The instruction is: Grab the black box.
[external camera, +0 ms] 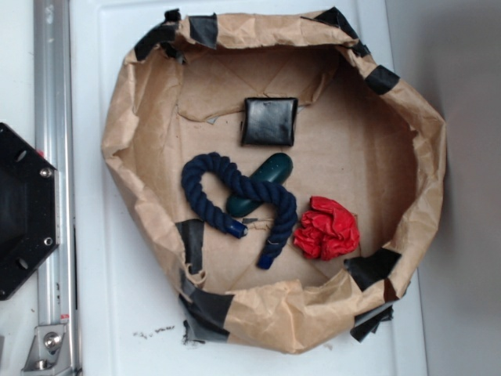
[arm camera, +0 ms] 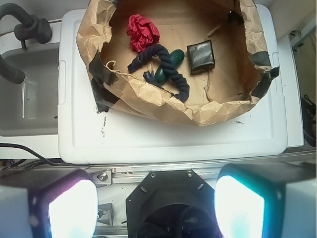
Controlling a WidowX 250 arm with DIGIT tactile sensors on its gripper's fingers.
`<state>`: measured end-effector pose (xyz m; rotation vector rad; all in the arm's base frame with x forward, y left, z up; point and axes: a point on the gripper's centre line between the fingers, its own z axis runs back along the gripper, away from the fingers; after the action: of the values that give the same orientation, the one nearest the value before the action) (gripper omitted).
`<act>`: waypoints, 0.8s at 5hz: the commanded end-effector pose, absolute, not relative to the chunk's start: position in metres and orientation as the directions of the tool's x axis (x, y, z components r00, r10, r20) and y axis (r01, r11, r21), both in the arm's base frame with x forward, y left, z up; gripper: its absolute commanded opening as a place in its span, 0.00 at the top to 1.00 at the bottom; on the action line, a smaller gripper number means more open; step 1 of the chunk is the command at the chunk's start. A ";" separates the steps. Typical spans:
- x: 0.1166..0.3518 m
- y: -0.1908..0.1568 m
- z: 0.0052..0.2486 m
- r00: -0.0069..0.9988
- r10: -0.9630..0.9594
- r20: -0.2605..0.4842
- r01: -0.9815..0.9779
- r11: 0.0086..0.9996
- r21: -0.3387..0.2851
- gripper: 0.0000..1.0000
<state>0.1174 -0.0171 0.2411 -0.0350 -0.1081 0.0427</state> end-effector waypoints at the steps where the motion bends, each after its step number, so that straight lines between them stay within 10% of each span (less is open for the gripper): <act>1: 0.117 -0.017 0.241 0.993 0.044 0.107 -0.041 0.998 -0.037 0.00; 3: 0.213 0.030 0.213 0.980 -0.080 0.183 0.039 0.975 0.219 0.00; 4: 0.260 0.041 0.169 0.974 -0.145 0.173 0.105 0.970 0.218 0.00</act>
<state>0.2540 0.0356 0.1546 0.1993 -0.1378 -0.1479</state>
